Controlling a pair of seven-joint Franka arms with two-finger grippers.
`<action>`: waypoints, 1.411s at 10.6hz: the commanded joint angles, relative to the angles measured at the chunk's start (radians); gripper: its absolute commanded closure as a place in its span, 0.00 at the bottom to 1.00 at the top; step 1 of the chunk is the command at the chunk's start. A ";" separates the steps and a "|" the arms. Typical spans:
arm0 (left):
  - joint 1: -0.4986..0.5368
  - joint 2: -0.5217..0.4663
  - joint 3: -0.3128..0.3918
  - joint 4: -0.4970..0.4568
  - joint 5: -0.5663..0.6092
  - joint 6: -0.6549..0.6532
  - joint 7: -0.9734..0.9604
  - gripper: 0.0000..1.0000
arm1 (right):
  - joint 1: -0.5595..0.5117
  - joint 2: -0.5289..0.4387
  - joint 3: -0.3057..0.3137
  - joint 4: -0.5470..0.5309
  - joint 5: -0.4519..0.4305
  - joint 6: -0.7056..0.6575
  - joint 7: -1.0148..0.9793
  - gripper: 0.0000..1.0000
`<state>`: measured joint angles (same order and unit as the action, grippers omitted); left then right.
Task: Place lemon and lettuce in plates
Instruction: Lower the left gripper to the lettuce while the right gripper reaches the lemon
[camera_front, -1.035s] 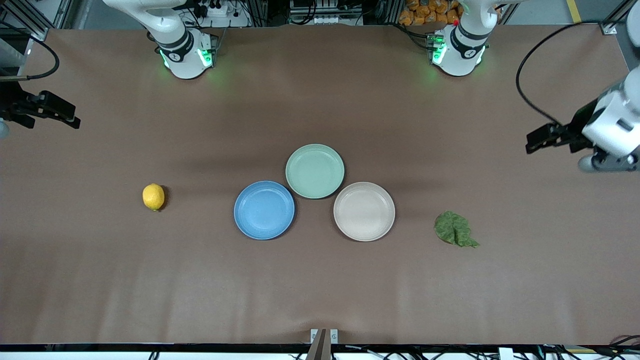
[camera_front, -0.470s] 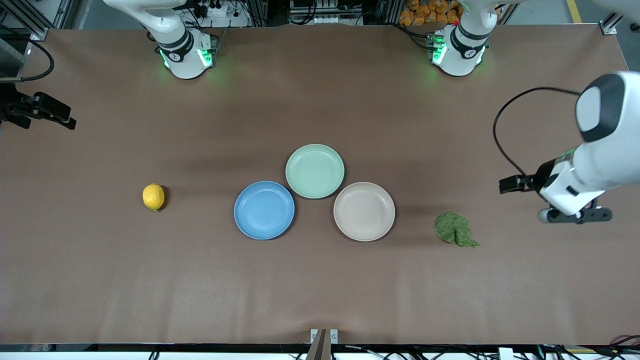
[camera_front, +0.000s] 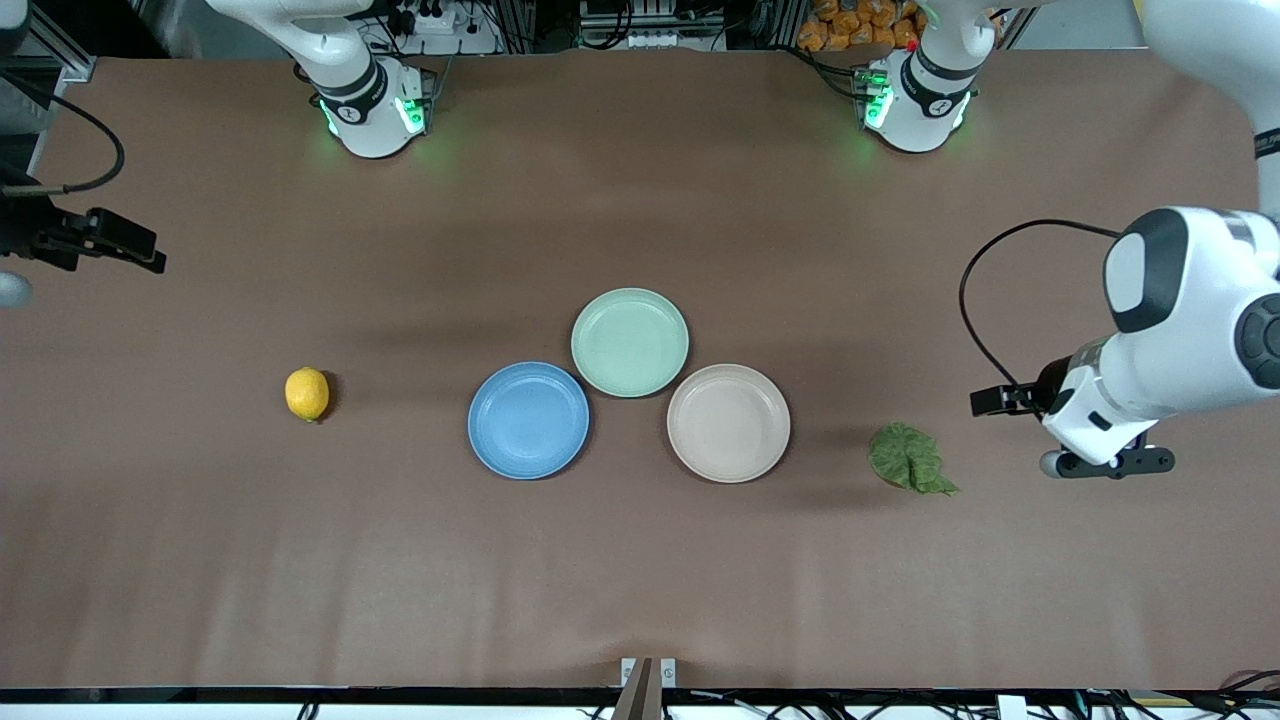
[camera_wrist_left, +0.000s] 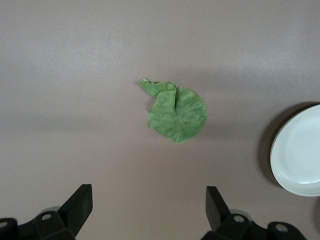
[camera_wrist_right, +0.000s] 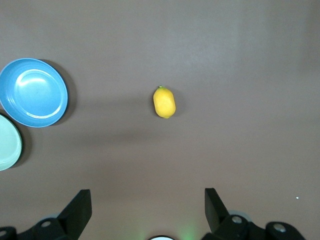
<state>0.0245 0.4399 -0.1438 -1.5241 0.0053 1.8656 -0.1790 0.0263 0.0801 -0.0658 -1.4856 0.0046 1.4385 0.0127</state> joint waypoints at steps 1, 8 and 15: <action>-0.018 0.055 -0.005 0.004 -0.007 0.070 -0.065 0.00 | -0.038 0.069 0.009 0.019 0.002 -0.001 0.004 0.00; -0.061 0.198 -0.003 0.002 -0.005 0.274 -0.200 0.00 | -0.083 0.230 0.009 0.022 0.009 0.031 0.003 0.00; -0.086 0.246 -0.002 -0.079 0.063 0.403 -0.267 0.00 | -0.091 0.302 0.011 0.015 0.026 0.063 0.004 0.00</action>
<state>-0.0517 0.6862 -0.1502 -1.5647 0.0236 2.2219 -0.4136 -0.0475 0.3559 -0.0665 -1.4862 0.0104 1.4952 0.0123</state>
